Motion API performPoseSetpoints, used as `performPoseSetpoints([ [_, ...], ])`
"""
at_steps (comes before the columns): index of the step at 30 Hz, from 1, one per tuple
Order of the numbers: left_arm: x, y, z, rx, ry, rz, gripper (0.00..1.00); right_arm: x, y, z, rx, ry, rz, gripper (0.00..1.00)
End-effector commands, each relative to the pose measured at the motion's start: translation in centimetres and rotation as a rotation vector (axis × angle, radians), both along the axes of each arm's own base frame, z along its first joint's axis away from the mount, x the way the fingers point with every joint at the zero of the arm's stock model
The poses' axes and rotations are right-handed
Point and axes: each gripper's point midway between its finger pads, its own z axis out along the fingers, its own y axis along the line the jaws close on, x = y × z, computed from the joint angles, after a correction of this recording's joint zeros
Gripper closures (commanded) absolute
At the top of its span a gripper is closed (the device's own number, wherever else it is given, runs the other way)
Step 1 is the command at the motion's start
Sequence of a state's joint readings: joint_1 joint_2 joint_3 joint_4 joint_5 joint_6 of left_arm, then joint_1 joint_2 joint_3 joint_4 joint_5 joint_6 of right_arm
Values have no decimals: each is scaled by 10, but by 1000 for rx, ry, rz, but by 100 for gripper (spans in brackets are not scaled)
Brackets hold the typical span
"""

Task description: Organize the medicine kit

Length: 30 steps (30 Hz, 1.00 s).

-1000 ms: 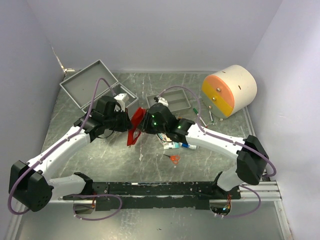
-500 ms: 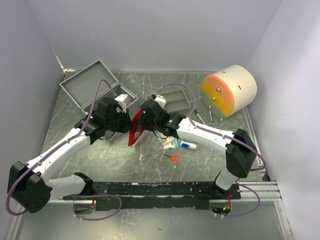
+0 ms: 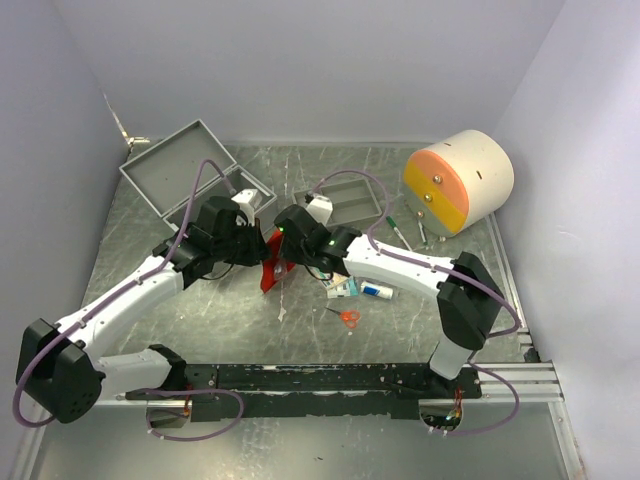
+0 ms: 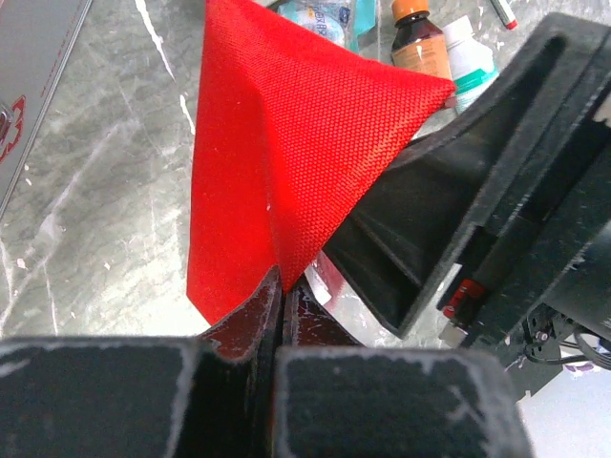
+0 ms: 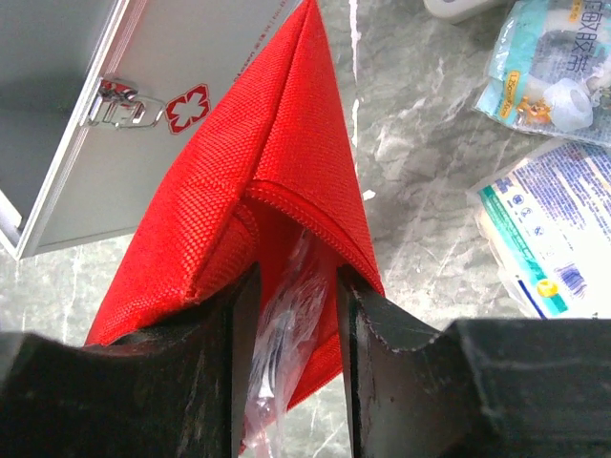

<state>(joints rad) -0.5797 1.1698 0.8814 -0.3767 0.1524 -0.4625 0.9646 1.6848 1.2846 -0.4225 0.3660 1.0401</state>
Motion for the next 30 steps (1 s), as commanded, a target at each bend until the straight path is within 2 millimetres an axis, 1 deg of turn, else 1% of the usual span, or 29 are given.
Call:
performPoseSetpoints([
  [1, 3, -11, 14, -52, -30, -15, 93, 9, 4, -4, 9, -33, -28, 63],
  [3, 2, -12, 14, -55, -19, -14, 93, 10, 5, -5, 26, -45, -31, 70],
  [5, 1, -12, 12, -55, -4, -11, 93, 11, 4, -5, 38, -63, -36, 83],
  [8, 0, -13, 12, -61, 20, -4, 93, 14, 1, 1, 53, -111, -43, 98],
  [9, 0, -14, 12, -63, 31, -2, 93, 15, -1, 3, 51, -127, -45, 100],
  [12, -2, -14, 12, -67, 71, 19, 93, 18, -5, 9, 44, -174, -46, 100],
  [18, -2, -8, 8, -26, 181, 107, 93, 21, -2, 43, 30, -361, 17, 100],
  [21, -2, -11, 5, -22, 221, 114, 93, 21, -1, 55, 5, -426, 35, 100],
  [26, -2, -12, -7, 3, 273, 120, 93, 21, -5, 52, -66, -474, 26, 100],
  [30, -2, -13, -13, 16, 292, 120, 93, 17, -3, 46, -49, -485, 49, 100],
])
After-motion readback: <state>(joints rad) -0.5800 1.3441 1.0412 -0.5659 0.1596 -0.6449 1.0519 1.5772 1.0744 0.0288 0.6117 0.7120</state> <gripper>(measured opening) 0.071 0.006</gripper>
